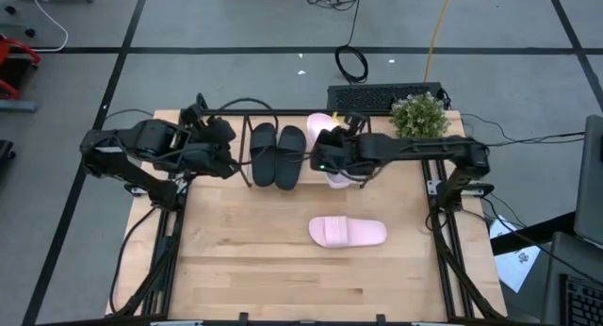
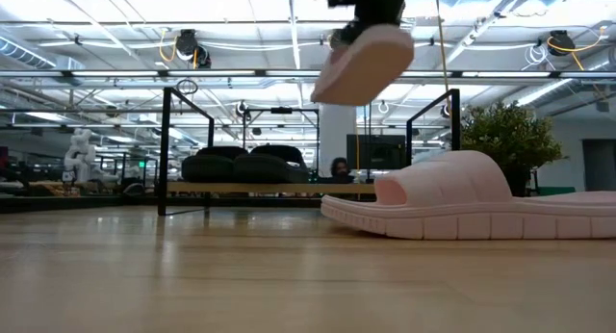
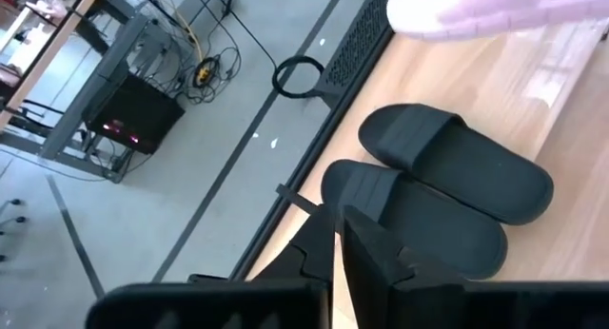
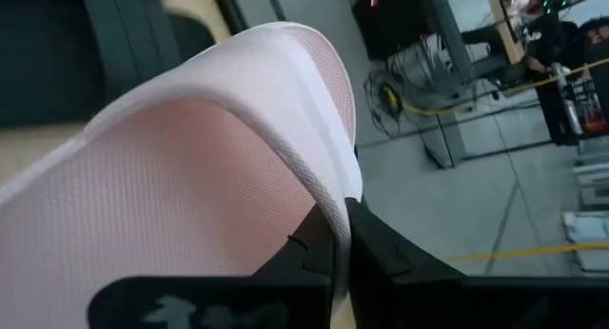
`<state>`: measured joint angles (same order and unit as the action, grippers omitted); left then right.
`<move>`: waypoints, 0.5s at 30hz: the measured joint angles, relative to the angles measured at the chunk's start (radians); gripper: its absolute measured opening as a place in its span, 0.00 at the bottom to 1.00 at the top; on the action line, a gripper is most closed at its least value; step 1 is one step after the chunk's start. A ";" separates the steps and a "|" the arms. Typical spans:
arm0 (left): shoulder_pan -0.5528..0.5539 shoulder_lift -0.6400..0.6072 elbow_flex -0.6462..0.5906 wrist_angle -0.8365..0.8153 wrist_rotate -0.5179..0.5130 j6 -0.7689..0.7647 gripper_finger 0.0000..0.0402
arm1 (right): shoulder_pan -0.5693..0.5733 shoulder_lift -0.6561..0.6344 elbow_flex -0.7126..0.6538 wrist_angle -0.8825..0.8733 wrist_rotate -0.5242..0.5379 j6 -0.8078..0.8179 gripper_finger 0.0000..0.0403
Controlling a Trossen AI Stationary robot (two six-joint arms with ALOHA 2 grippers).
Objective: Pick and place slides into the shelf
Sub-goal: Put the right pink slide on the shelf
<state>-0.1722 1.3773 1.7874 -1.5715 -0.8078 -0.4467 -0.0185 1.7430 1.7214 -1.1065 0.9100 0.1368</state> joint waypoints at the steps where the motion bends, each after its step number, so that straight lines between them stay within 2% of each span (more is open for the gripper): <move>1: 0.004 0.000 0.000 0.000 0.000 0.001 0.06 | -0.009 0.017 0.000 -0.006 0.000 -0.001 0.00; 7: 0.019 0.010 0.000 0.001 0.005 0.027 0.04 | -0.061 0.092 0.000 -0.080 -0.007 0.028 0.00; 11: 0.033 0.010 -0.019 0.001 0.004 0.031 0.01 | -0.095 0.112 0.000 -0.129 -0.049 0.088 0.00; 15: 0.046 0.011 -0.057 0.001 0.012 0.023 0.03 | -0.110 0.110 -0.025 -0.149 -0.046 0.116 0.00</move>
<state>-0.1261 1.3886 1.7306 -1.5703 -0.7954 -0.4234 -0.1289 1.8534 1.6960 -1.2550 0.8642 0.2524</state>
